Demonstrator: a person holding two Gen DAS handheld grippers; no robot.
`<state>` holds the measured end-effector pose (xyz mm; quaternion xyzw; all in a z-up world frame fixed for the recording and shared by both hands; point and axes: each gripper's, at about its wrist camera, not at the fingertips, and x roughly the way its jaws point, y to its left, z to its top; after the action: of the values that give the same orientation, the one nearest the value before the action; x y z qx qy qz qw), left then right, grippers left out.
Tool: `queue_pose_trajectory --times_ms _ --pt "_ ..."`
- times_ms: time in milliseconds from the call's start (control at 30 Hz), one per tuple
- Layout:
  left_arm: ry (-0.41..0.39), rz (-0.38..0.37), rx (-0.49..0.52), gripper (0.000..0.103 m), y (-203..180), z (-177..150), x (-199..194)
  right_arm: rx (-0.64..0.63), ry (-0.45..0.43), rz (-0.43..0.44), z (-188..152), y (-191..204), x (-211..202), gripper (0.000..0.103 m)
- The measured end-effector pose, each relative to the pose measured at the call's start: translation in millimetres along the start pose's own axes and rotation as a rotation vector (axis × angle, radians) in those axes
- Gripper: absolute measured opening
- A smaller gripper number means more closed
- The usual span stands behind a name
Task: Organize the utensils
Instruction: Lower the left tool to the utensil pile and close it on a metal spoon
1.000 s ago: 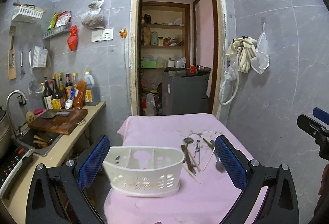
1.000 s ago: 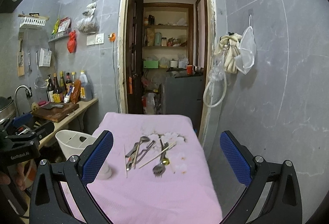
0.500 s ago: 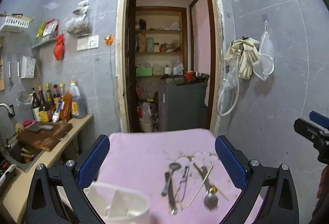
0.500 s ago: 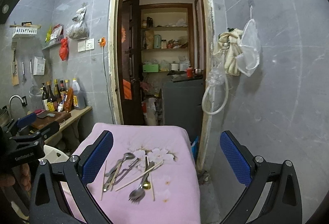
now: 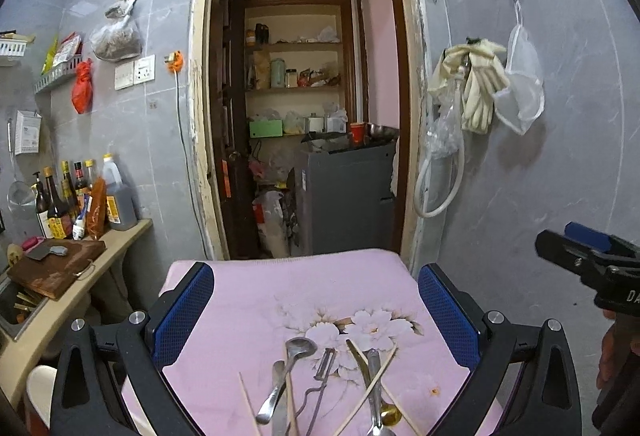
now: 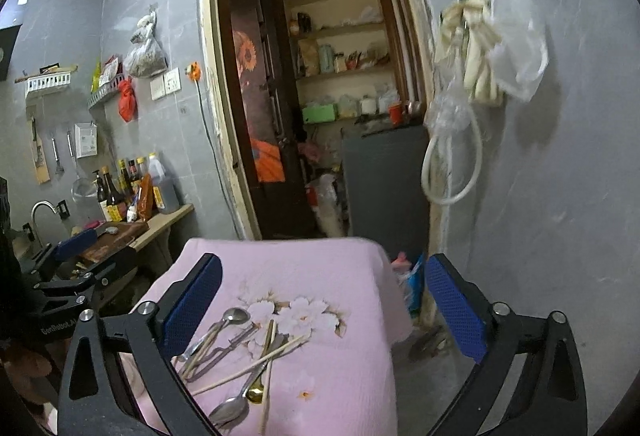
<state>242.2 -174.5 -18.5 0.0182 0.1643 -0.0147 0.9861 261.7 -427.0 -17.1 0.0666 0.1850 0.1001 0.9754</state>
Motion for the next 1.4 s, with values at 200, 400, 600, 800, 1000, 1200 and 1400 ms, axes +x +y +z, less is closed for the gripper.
queue_pose_trajectory --times_ms 200,400,600,800,1000,1200,1400 --pt "0.089 0.037 -0.013 0.084 -9 -17 40 0.080 0.130 0.046 -38 -20 58 0.072" --pt "0.139 0.082 -0.037 0.067 -4 -38 74 0.081 0.182 0.077 -80 -13 95 0.059" --pt "0.235 0.095 -0.055 0.050 3 -54 105 0.129 0.284 0.119 -112 1 133 0.040" --pt "0.350 0.105 -0.117 0.041 19 -79 134 0.168 0.360 0.157 -137 8 165 0.033" --pt "0.456 0.087 -0.152 0.038 28 -94 154 0.182 0.417 0.174 -148 17 180 0.033" --pt "0.562 0.091 -0.121 0.026 29 -100 176 0.216 0.505 0.190 -158 15 196 0.033" --pt "0.577 0.070 -0.145 0.025 31 -97 180 0.253 0.572 0.230 -162 16 213 0.033"
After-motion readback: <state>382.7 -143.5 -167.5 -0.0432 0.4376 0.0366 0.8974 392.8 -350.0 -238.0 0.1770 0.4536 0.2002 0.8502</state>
